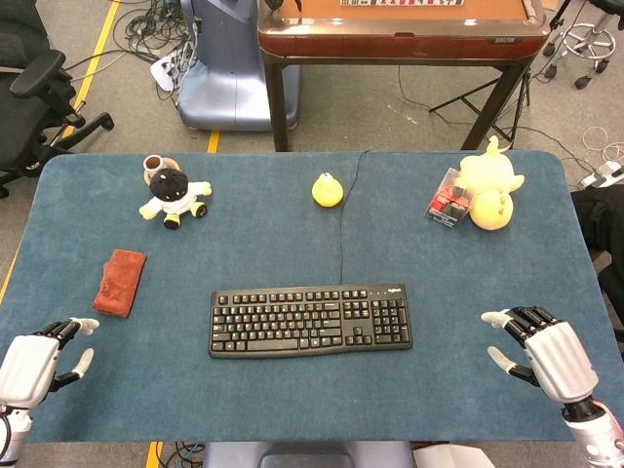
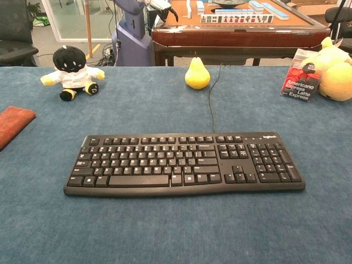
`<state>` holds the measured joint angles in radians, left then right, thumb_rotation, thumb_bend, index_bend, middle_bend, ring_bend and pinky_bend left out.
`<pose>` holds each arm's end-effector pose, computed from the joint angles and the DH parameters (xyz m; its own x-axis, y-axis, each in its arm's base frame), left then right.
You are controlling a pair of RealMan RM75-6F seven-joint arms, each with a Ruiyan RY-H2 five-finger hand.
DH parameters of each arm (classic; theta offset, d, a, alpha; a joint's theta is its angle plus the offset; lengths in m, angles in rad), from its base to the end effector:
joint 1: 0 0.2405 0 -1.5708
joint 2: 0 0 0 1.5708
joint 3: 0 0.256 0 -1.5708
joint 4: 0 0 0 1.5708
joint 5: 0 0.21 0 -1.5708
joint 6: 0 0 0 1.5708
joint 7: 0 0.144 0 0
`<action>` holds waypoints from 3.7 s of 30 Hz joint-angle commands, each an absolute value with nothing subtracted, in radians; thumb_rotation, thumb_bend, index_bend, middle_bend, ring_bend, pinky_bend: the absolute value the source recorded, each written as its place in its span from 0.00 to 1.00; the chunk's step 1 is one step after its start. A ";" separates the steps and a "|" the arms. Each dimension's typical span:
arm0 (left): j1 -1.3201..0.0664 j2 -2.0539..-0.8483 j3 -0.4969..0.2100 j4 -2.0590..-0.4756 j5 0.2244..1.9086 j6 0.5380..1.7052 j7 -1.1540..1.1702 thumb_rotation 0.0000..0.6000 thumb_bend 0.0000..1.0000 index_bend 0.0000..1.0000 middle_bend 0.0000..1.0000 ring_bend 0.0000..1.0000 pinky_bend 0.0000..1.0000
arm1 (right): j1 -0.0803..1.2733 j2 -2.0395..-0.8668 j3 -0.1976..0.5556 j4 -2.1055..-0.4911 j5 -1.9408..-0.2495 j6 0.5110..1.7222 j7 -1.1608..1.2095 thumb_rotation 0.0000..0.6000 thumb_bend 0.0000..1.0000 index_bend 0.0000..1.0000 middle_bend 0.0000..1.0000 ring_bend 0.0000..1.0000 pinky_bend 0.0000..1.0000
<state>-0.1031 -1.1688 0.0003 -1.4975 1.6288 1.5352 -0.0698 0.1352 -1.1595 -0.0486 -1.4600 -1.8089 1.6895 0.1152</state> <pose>-0.3101 0.1765 0.1455 0.3981 -0.0012 0.9173 0.9070 -0.1495 -0.3938 -0.2840 -0.1691 0.1528 0.3636 0.0886 0.9273 -0.8542 -0.3654 0.3699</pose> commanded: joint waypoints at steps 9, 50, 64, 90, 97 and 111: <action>-0.105 -1.178 0.007 -1.494 1.642 1.538 -0.054 1.00 0.35 0.37 0.43 0.45 0.66 | 0.132 -1.154 -0.047 -1.463 -1.822 1.691 0.123 1.00 0.22 0.38 0.47 0.41 0.47; -0.382 -1.083 0.015 -1.806 1.599 1.086 0.170 1.00 0.52 0.17 1.00 0.98 1.00 | 0.125 -1.124 -0.018 -1.482 -1.806 1.683 0.152 1.00 0.22 0.38 0.51 0.42 0.58; -0.405 -1.102 0.037 -1.822 1.507 1.013 0.276 1.00 0.53 0.20 1.00 0.98 1.00 | 0.152 -1.119 -0.015 -1.495 -1.810 1.638 0.149 1.00 0.22 0.38 0.51 0.42 0.58; -0.484 -1.214 0.002 -1.789 1.373 0.946 0.387 1.00 0.53 0.20 1.00 0.98 1.00 | 0.154 -1.114 -0.030 -1.501 -1.834 1.637 0.158 1.00 0.23 0.38 0.51 0.42 0.58; -0.505 -1.240 -0.005 -1.779 1.318 0.932 0.427 1.00 0.53 0.20 1.00 0.98 1.00 | 0.153 -1.114 -0.030 -1.498 -1.836 1.642 0.162 1.00 0.23 0.38 0.51 0.42 0.58; -0.531 -1.274 -0.001 -1.743 1.260 0.928 0.450 1.00 0.52 0.21 1.00 0.98 1.00 | 0.153 -1.114 -0.032 -1.499 -1.837 1.643 0.160 1.00 0.23 0.38 0.51 0.42 0.58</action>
